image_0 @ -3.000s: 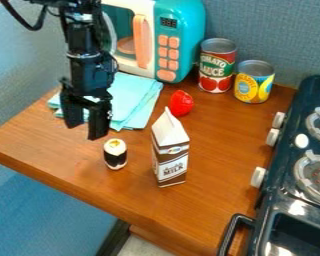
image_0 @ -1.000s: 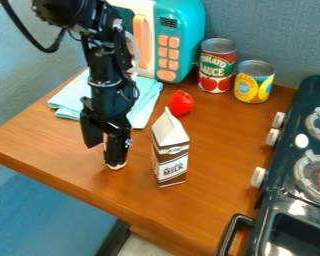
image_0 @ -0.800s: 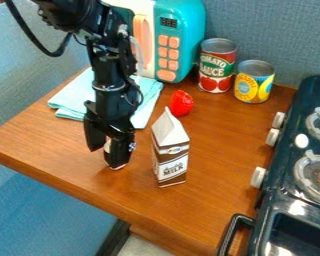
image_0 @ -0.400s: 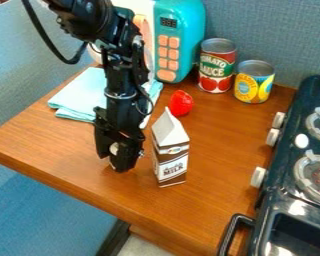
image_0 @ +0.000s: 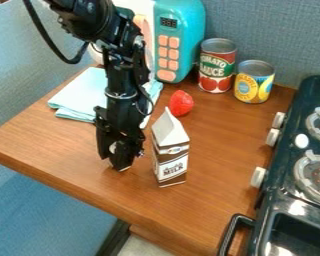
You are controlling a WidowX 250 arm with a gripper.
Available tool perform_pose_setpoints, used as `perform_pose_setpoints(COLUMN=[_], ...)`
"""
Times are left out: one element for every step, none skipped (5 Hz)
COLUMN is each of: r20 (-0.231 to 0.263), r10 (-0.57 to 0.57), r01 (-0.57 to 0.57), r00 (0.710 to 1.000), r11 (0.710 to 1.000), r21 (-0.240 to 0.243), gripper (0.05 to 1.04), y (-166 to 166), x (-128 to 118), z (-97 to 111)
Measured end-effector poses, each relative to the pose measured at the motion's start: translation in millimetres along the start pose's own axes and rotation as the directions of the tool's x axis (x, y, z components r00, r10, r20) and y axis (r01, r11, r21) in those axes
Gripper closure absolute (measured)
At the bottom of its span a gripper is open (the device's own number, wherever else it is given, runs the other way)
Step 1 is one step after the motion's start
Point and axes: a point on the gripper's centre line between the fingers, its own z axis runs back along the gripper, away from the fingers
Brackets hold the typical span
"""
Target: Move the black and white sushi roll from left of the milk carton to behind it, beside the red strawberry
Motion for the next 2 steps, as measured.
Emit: perform_pose_setpoints(r20=[0.058, 0.115], r10=[0.013, 0.02], r01=[-0.013, -0.022], r00=[0.998, 0.993], r11=[1.0, 1.0], r21=[-0.001, 0.011], gripper=[0.503, 0.503], y=[6.4, 19.6], x=[-3.6, 10.1], z=[27.0, 57.6])
